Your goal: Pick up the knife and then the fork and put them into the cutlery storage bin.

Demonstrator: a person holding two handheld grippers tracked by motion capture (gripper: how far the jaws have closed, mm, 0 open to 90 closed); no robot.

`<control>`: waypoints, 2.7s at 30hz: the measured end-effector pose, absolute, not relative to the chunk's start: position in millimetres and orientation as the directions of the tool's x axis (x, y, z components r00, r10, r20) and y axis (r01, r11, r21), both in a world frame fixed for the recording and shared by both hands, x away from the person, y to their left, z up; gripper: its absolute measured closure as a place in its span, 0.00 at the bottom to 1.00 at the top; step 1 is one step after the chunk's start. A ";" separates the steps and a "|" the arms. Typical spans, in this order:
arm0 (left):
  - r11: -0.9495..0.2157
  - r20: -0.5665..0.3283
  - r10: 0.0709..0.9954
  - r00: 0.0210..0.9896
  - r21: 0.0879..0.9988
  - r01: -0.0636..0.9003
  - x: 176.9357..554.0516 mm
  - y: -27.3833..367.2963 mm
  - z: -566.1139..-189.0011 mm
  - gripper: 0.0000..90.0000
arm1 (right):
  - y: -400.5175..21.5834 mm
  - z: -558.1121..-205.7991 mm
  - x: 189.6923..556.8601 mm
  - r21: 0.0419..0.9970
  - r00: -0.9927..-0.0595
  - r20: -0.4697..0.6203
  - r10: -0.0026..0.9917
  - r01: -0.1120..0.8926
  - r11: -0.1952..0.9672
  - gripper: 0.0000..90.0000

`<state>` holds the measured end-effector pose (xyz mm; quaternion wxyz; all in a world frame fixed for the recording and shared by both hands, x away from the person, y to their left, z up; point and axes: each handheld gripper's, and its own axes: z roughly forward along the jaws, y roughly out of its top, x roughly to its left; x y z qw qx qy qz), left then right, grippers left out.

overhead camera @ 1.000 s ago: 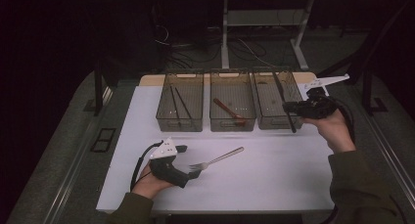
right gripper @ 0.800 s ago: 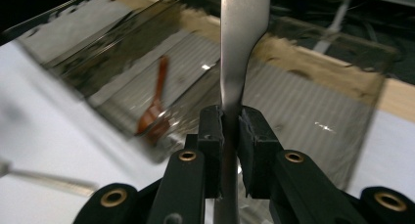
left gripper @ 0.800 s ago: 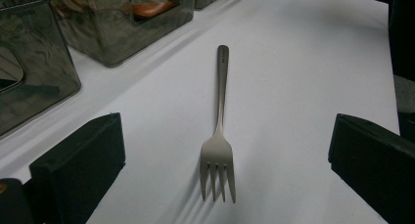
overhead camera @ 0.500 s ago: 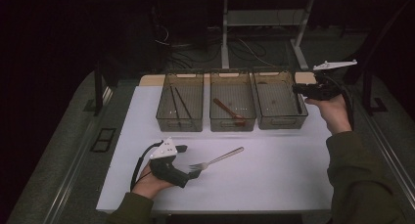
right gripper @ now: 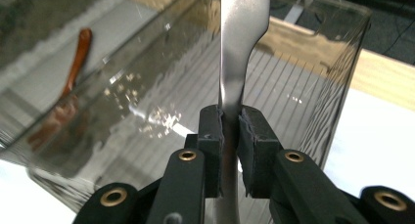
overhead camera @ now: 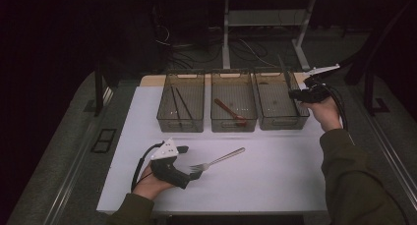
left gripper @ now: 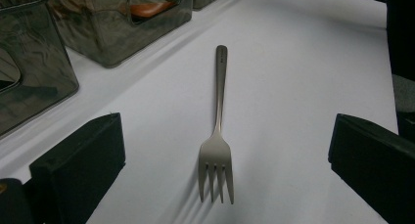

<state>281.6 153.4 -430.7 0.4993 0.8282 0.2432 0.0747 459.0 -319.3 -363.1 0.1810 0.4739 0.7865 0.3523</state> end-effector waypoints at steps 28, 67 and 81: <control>-0.382 -0.120 0.476 0.871 0.864 0.328 281.2 153.9 -430.2 0.00 | -311.2 -386.4 467.9 0.618 -0.476 0.034 0.879 0.701 0.356 0.72; -0.389 -0.116 0.483 0.868 0.860 0.331 281.4 154.1 -430.5 0.00 | -193.9 -415.7 359.4 0.671 -0.806 0.152 0.573 0.509 0.538 0.99; -0.388 -0.115 0.481 0.869 0.861 0.329 281.6 154.3 -430.8 0.00 | -160.3 -439.1 369.0 0.620 -0.815 0.108 0.569 0.502 0.603 0.99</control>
